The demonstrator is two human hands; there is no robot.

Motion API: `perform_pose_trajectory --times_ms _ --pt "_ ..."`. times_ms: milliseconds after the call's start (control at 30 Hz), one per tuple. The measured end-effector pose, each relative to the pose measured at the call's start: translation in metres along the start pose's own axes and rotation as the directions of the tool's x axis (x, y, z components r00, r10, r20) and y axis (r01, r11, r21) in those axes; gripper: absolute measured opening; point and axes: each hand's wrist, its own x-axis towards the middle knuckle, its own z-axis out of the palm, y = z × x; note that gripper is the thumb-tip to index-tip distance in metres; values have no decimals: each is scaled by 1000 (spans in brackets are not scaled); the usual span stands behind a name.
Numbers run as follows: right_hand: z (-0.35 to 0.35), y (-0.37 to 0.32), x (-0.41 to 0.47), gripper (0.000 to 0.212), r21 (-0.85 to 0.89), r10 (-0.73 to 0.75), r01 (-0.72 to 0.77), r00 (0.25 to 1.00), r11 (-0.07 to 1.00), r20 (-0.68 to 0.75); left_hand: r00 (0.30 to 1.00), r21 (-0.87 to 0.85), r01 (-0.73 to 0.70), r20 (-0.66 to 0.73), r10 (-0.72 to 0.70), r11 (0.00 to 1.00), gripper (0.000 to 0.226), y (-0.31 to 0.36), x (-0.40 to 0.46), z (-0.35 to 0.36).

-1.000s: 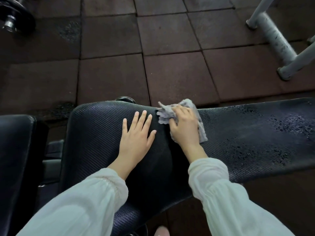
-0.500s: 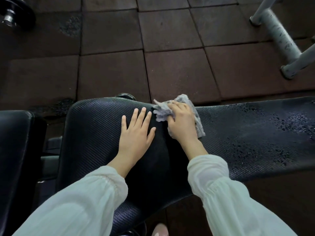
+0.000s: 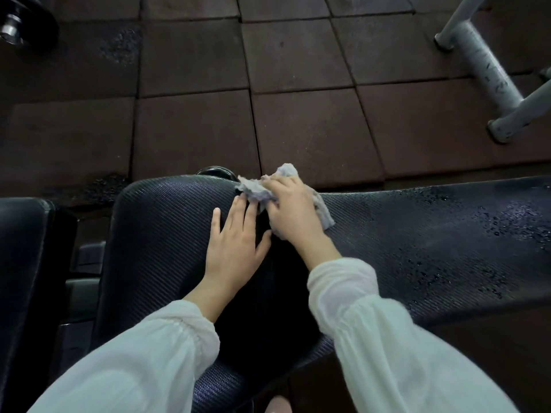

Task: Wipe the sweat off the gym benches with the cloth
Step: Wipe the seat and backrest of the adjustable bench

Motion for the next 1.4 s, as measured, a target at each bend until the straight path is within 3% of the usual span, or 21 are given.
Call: perform_pose_trajectory --times_ms 167,233,333,433,500,600,700,767,867,967,1100,1200,1267,1400 --pt "-18 27 -86 42 -26 -49 47 994 999 -96 998 -21 -68 17 68 997 46 2 -6 -7" --pt "-37 57 -105 45 -67 69 -81 983 994 -171 995 -5 -72 73 72 997 48 5 -4 -13" --pt "-67 96 -112 44 -83 316 -356 899 931 -305 994 -38 -87 69 89 996 46 17 1 -23" --pt "-81 112 -87 49 -27 451 -479 842 877 -295 985 -71 -93 136 102 993 54 33 8 -24" --pt "-79 111 -65 49 -48 423 -444 877 895 -227 983 -63 -97 152 106 993 57 48 12 -21" --pt "-69 100 -52 46 -88 223 -233 969 969 -110 971 -16 -144 190 144 989 59 67 20 -13" --pt "-74 105 -66 46 -83 82 -89 993 993 -85 981 -35 -93 169 98 995 59 79 35 -5" --pt "-83 123 -75 44 -94 90 -104 986 990 -143 981 -32 -66 181 71 997 59 87 39 0" --pt "-92 144 -66 41 -86 245 -275 934 958 -262 985 -28 -43 164 47 999 57 92 40 6" --pt "-86 138 -41 41 -60 314 -339 914 939 -258 994 -14 -29 110 31 999 54 95 38 11" --pt "-76 114 -54 42 -85 32 -40 994 996 -100 997 5 -20 81 20 1000 58 100 38 11" --pt "-85 125 -85 44 -70 -88 85 996 994 -31 994 -15 -20 106 22 1000 61 98 37 15" --pt "-95 144 -94 45 -95 -36 25 992 995 -123 993 -17 -30 118 32 999 63 94 36 15" --pt "-100 159 -62 39 -93 234 -266 935 959 -268 991 -25 -41 123 44 999 63 90 36 12"
